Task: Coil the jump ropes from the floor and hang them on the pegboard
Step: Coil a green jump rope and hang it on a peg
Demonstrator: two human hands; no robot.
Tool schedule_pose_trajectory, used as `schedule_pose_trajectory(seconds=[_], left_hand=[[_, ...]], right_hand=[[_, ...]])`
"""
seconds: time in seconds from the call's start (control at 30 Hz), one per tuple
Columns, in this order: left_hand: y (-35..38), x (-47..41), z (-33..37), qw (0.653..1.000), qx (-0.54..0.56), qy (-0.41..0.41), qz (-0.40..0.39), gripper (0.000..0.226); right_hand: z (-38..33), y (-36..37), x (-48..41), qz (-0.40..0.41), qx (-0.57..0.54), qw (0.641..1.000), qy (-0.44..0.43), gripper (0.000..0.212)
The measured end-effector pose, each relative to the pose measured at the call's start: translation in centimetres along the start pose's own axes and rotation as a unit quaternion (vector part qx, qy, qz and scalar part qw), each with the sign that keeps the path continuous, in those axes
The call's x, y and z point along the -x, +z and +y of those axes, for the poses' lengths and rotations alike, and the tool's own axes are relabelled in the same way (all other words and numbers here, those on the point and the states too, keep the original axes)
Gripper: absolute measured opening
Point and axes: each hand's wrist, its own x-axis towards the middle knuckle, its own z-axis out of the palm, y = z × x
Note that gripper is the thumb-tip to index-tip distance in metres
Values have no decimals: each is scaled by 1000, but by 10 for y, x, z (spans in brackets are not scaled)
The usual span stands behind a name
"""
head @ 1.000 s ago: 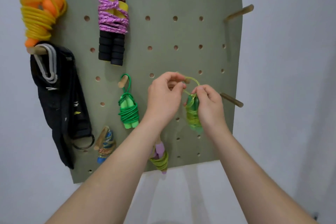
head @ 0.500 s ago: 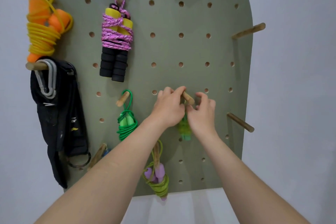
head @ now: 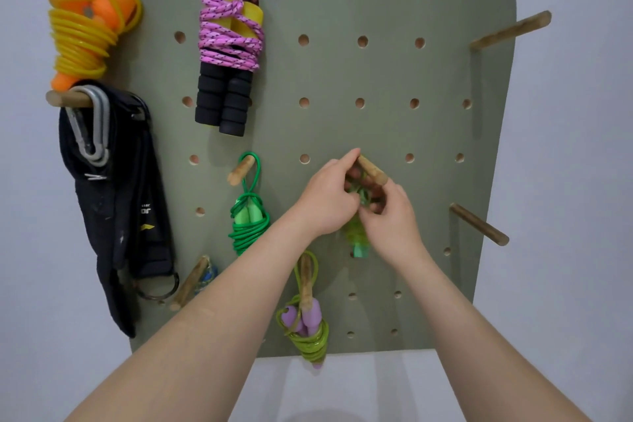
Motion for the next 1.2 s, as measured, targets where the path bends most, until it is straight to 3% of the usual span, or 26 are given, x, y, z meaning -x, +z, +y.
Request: schedule_pose_trajectory(seconds=[0.07,0.13,0.27,0.37,0.5,0.57,0.63,0.73,0.83,0.97,1.1,1.2], left_hand=[[0,8,-2,999,36,-15,8,70],[0,23,-4,998,47,-16,42,62],[-2,67,-7,993,71,-19,92,33],[-5,110,-10,986,145,-41,76,16],[-11,177,-16,984,170,-44,32,42],[-17,215,-20,987,151,-42,17,36],[-25,255,-26,987,148,-51,-24,9],[-43,323,-43,992,93,-39,-81,40],[-60,393,-60,984,76,-79,-142,34],[-76,489,-83,955,90,-179,-220,16],[-85,581,-108,930,49,-227,-285,33],[-88,642,-123,905,10,-252,-342,47]], right_hand=[[3,-1,2,2,-103,993,59,32],[6,-3,7,12,-137,986,93,34],[7,-5,29,37,-90,990,99,33],[2,-8,52,37,-39,996,75,28],[-23,-14,94,-80,-52,993,70,28],[-43,-13,119,-160,-45,984,57,28],[-63,-8,149,-222,-27,973,51,19],[-86,11,202,-313,42,947,61,12],[-103,35,264,-396,112,906,96,14],[-107,65,358,-462,148,861,155,15],[-104,86,452,-524,173,811,196,17],[-102,96,513,-528,164,804,220,18]])
